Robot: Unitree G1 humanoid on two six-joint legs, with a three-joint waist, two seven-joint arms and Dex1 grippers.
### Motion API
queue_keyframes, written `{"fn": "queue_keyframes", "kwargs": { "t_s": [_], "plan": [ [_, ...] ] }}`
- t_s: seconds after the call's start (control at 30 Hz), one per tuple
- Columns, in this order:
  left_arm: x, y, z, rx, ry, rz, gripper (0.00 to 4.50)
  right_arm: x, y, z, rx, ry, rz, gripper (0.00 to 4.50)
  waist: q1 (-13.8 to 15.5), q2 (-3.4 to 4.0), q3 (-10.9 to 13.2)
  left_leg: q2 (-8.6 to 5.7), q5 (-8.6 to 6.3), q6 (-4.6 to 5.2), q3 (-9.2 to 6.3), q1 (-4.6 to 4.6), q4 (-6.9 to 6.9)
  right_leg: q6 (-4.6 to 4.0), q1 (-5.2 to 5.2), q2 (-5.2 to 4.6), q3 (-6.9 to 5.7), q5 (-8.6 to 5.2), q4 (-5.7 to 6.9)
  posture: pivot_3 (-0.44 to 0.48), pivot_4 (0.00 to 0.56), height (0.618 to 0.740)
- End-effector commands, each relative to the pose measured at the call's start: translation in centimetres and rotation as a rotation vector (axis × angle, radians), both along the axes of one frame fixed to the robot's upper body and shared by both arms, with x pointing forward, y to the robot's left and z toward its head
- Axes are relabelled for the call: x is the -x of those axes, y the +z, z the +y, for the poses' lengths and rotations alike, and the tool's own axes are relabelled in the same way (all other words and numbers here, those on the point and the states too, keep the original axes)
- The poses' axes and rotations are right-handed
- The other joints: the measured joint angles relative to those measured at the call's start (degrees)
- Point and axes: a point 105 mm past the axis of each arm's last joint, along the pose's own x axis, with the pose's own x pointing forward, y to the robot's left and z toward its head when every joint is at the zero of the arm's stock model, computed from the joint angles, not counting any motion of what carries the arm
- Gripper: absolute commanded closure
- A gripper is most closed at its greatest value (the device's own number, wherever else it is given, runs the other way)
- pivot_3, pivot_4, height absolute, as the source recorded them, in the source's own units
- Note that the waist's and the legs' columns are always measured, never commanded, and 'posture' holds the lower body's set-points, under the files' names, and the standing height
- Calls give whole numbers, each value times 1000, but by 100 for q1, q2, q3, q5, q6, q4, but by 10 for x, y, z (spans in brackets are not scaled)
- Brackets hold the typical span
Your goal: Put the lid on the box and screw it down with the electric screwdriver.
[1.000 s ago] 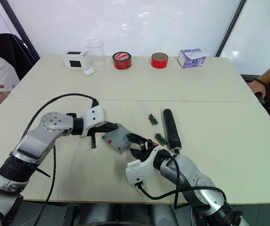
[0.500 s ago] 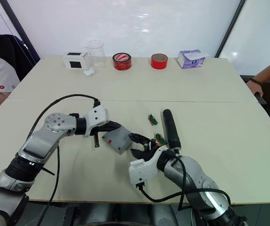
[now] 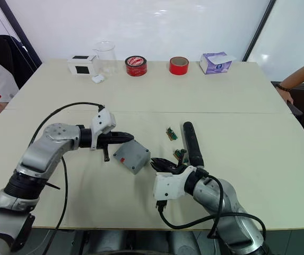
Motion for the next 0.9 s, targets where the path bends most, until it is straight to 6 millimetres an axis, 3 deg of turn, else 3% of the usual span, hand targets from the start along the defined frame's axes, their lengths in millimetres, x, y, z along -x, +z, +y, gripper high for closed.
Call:
{"fn": "queue_keyframes", "kwargs": {
  "t_s": [0.03,0.17,0.27,0.47,0.7,0.9],
  "plan": [
    [2,28,0,57,-16,-30,4500,6,9,4,-137,10,150,4114,0,2,10,0,0,0,0,0,0,0,0,0,0,0,0,0,150,740],
    [0,42,13,84,10,5,4500,10,12,8,-294,-7,380,4114,-4,1,36,3,0,0,-5,-3,0,0,-2,2,-2,0,0,0,150,740],
    [-1,44,21,72,31,17,4500,8,15,9,-341,-25,453,4114,-13,4,41,7,0,0,-7,-5,0,0,-6,3,-3,1,1,0,150,740],
    [4,21,52,-24,70,111,4500,1,22,14,-405,-44,515,4315,-14,7,46,6,0,0,-4,-11,-3,0,-14,2,-3,1,1,0,150,740],
    [18,-2,54,-80,21,184,4500,1,11,14,-370,-75,580,4315,8,9,49,5,1,-1,-4,-74,7,0,-73,-5,-4,3,2,0,150,740],
    [22,-9,44,-80,-8,187,4500,0,10,16,-373,-86,600,4315,0,9,49,-3,0,-1,-5,-90,8,0,-86,-3,-4,3,1,0,150,740]
  ]
}}
